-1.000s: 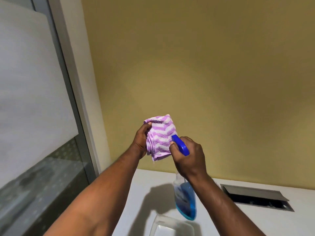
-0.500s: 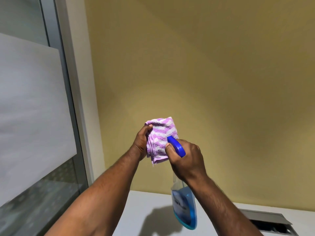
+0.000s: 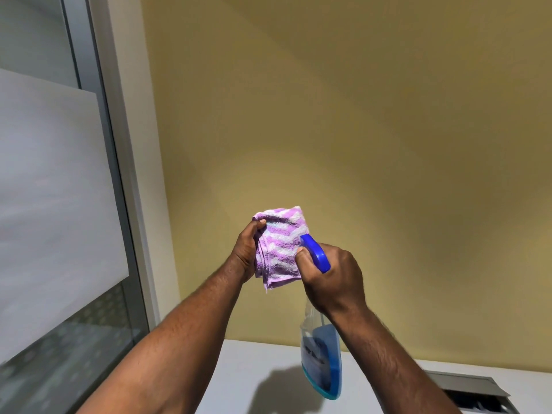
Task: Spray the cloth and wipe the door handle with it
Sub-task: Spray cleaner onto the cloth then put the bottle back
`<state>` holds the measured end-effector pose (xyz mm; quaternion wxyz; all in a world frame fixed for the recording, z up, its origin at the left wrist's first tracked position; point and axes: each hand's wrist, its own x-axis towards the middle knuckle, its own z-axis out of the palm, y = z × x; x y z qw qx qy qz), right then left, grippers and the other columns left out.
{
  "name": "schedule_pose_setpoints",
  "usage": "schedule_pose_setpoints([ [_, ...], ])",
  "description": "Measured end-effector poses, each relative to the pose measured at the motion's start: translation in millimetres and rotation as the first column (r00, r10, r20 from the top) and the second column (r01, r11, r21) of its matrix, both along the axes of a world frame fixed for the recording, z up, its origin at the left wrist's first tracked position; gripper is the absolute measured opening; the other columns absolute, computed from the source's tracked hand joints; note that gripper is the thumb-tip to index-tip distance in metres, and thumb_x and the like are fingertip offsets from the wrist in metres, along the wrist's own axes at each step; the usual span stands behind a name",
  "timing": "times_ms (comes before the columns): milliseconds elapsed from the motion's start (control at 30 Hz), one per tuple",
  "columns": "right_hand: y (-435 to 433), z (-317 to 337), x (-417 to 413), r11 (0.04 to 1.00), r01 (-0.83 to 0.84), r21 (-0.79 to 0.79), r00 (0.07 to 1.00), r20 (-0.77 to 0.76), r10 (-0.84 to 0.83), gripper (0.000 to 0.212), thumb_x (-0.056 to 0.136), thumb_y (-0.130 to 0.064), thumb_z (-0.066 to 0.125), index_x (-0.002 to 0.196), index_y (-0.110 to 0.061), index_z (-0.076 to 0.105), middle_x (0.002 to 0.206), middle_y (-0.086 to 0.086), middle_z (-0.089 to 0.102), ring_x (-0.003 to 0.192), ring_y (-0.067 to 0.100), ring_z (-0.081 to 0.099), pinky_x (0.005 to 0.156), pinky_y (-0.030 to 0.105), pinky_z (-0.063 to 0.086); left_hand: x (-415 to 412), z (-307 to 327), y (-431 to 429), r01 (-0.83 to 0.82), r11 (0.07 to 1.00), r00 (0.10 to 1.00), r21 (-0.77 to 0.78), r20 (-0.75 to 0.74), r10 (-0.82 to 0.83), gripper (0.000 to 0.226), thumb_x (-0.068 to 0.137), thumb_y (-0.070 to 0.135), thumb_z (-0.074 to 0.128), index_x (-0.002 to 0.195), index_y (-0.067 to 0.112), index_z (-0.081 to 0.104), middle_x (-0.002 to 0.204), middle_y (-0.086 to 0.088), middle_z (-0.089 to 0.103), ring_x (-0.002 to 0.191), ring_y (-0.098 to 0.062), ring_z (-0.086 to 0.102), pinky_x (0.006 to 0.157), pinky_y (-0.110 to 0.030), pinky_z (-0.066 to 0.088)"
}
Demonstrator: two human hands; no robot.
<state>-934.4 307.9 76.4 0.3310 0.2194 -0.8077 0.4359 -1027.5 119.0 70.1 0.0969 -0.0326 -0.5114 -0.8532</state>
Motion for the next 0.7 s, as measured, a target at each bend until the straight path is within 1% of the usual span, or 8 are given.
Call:
schedule_pose_setpoints([
  [100,11.1,0.7,-5.0,0.998,0.054,-0.043,0.998,0.018,-0.054,0.034,0.083,-0.044,0.049,0.055,-0.027,0.04,0.048,-0.007,0.04,0.043,0.009,0.037,0.047,0.023,0.026,-0.5,2.0,-0.3,-0.008,1.0,1.0,-0.013,0.005,0.009,0.024,0.102,0.027,0.051,0.107,0.01,0.067,0.091,-0.013,0.08,0.079,-0.03,0.079,0.063,-0.036,0.063],
  [200,19.3,0.6,-9.4,0.996,0.084,-0.04,0.996,0.004,-0.084,0.034,0.082,-0.044,0.047,0.055,-0.024,0.042,0.049,-0.006,0.042,0.045,0.012,0.038,0.049,0.025,0.027,-1.5,4.3,1.2,-0.007,1.0,1.0,-0.007,0.002,0.007,0.023,0.102,0.026,0.051,0.108,0.01,0.066,0.09,-0.013,0.08,0.079,-0.03,0.079,0.063,-0.037,0.064],
  [300,25.4,0.2,-11.3,0.993,0.112,-0.03,0.994,-0.008,-0.112,0.037,0.082,-0.045,0.044,0.054,-0.022,0.039,0.046,-0.004,0.038,0.043,0.012,0.036,0.047,0.026,0.027,-3.2,5.6,4.6,-0.003,1.0,1.0,-0.004,-0.007,0.003,0.022,0.102,0.025,0.051,0.109,0.009,0.065,0.091,-0.013,0.079,0.079,-0.031,0.078,0.065,-0.038,0.064],
  [367,28.5,-1.1,-11.0,0.992,0.12,-0.043,0.993,-0.008,-0.121,0.038,0.082,-0.047,0.043,0.052,-0.023,0.038,0.044,-0.006,0.035,0.041,0.013,0.037,0.045,0.022,0.024,-4.0,6.4,6.7,0.001,1.0,1.0,-0.015,-0.006,-0.001,0.023,0.102,0.026,0.05,0.109,0.009,0.064,0.09,-0.012,0.08,0.078,-0.031,0.078,0.063,-0.037,0.063],
  [467,31.7,-5.0,-9.4,0.993,0.105,-0.06,0.994,0.007,-0.105,0.038,0.082,-0.048,0.044,0.054,-0.023,0.042,0.045,-0.006,0.037,0.041,0.012,0.037,0.045,0.021,0.026,-4.6,8.8,9.2,0.005,1.0,1.0,-0.009,-0.015,-0.005,0.023,0.102,0.026,0.051,0.107,0.009,0.064,0.089,-0.012,0.08,0.078,-0.031,0.079,0.061,-0.037,0.063],
  [533,31.0,-7.2,-6.8,0.996,0.075,-0.057,0.997,0.013,-0.074,0.035,0.082,-0.045,0.049,0.055,-0.025,0.042,0.047,-0.006,0.04,0.043,0.012,0.038,0.045,0.022,0.027,-5.5,11.1,10.3,0.001,1.0,1.0,-0.006,-0.02,-0.001,0.024,0.102,0.026,0.051,0.111,0.008,0.064,0.091,-0.013,0.08,0.079,-0.031,0.079,0.063,-0.038,0.063],
  [633,25.2,-9.0,1.3,1.0,0.016,-0.01,1.0,-0.027,-0.016,0.035,0.083,-0.038,0.055,0.055,-0.026,0.038,0.05,-0.005,0.041,0.047,0.014,0.04,0.05,0.025,0.027,-6.1,12.9,12.1,-0.003,1.0,1.0,-0.011,-0.023,0.003,0.025,0.102,0.026,0.051,0.113,0.008,0.064,0.091,-0.013,0.08,0.078,-0.031,0.078,0.062,-0.036,0.063],
  [700,21.2,-10.6,7.1,0.999,-0.009,0.043,0.998,-0.062,0.012,0.033,0.085,-0.035,0.055,0.057,-0.027,0.04,0.051,-0.007,0.042,0.049,0.014,0.041,0.055,0.026,0.027,-6.5,12.9,13.6,-0.004,1.0,1.0,-0.009,-0.025,0.003,0.025,0.102,0.026,0.051,0.112,0.008,0.065,0.09,-0.013,0.08,0.078,-0.03,0.078,0.061,-0.035,0.063],
])
